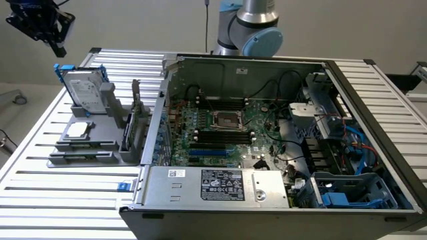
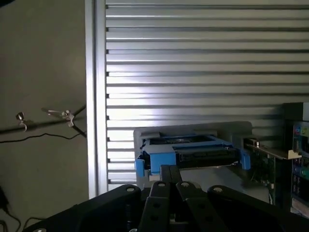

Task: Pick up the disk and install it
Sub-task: 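Pick up the disk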

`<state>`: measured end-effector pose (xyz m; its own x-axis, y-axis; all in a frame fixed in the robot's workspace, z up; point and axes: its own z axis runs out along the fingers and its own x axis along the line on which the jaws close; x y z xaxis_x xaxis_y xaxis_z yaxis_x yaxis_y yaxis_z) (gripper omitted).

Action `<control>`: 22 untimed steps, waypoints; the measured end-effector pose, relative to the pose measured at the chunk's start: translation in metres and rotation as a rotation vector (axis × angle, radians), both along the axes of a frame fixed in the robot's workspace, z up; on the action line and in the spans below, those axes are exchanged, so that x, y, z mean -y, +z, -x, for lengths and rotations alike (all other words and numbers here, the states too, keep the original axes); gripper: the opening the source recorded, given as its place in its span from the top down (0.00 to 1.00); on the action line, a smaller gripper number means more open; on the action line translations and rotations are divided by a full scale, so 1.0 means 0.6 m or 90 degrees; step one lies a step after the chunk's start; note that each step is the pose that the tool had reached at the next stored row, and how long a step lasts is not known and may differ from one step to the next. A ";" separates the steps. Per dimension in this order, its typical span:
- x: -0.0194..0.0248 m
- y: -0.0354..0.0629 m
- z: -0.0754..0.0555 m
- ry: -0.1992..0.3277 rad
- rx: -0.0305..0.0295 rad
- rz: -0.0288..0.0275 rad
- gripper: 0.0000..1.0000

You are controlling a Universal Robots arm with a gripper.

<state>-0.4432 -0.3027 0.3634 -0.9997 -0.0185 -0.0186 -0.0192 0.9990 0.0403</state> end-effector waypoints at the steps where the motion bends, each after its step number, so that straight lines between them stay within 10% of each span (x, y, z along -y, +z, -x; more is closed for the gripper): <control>1: 0.0000 -0.001 0.000 0.012 0.0000 0.0000 0.89; 22: 0.0001 -0.015 0.000 0.254 0.0001 0.0000 0.89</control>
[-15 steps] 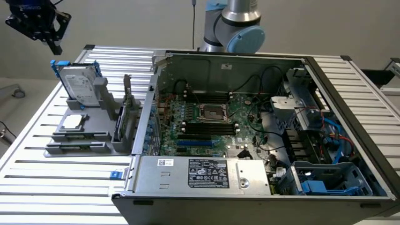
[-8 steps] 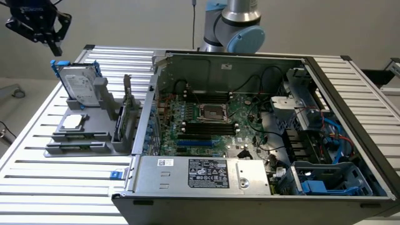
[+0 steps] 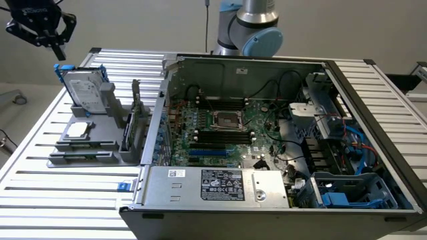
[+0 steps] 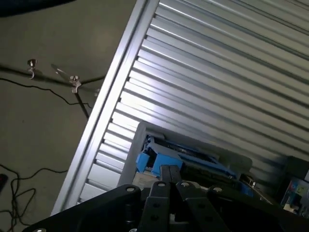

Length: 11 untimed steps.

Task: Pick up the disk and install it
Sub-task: 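Pick up the disk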

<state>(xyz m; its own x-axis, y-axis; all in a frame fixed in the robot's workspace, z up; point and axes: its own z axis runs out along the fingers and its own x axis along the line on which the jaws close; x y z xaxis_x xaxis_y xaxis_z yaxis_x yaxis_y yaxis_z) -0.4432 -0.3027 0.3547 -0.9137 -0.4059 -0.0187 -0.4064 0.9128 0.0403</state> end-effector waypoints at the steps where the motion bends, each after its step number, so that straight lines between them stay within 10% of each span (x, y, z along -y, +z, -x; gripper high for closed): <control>1: 0.0000 0.000 0.000 0.012 0.0000 0.0000 0.89; 11: 0.0000 0.000 0.000 0.128 0.0000 0.0000 0.89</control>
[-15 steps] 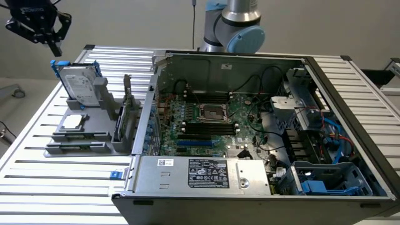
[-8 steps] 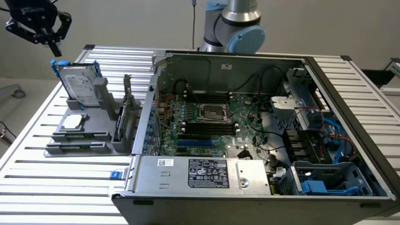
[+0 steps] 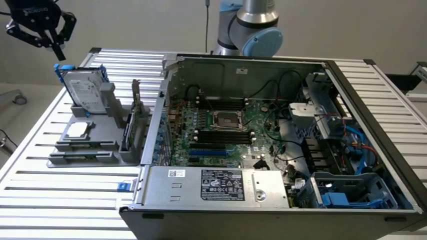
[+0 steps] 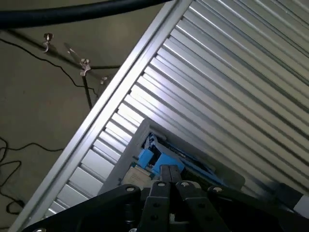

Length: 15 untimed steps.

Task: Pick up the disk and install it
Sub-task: 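Pick up the disk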

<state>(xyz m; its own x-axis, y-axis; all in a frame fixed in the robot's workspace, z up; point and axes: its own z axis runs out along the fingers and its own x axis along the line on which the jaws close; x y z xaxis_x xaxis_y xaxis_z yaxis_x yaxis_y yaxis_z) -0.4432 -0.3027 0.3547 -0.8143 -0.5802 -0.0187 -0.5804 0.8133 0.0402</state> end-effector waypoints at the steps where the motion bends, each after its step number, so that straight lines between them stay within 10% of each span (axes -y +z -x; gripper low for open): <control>1: 0.0000 0.000 0.000 0.012 0.0000 0.0000 0.89; 15: 0.0001 0.000 0.000 0.174 -0.0001 0.0000 0.89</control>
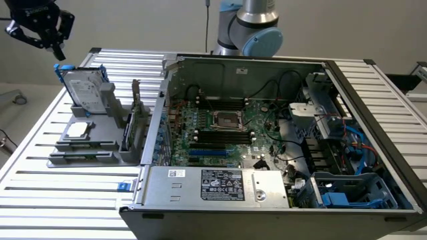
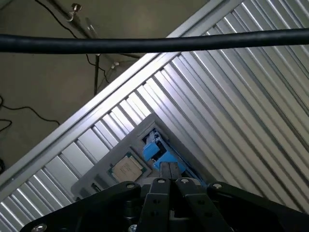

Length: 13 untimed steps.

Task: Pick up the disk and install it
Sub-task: 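Pick up the disk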

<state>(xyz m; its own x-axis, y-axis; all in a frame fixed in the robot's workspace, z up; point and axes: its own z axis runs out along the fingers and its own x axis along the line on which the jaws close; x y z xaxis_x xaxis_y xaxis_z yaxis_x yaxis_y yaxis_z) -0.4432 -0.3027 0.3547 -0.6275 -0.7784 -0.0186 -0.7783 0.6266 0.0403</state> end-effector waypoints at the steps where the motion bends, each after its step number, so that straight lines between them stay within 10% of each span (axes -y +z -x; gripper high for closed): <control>1: 0.0000 0.000 0.000 0.012 -0.0001 0.0000 0.89; 13: -0.0001 0.000 0.000 0.150 0.0000 0.0000 0.89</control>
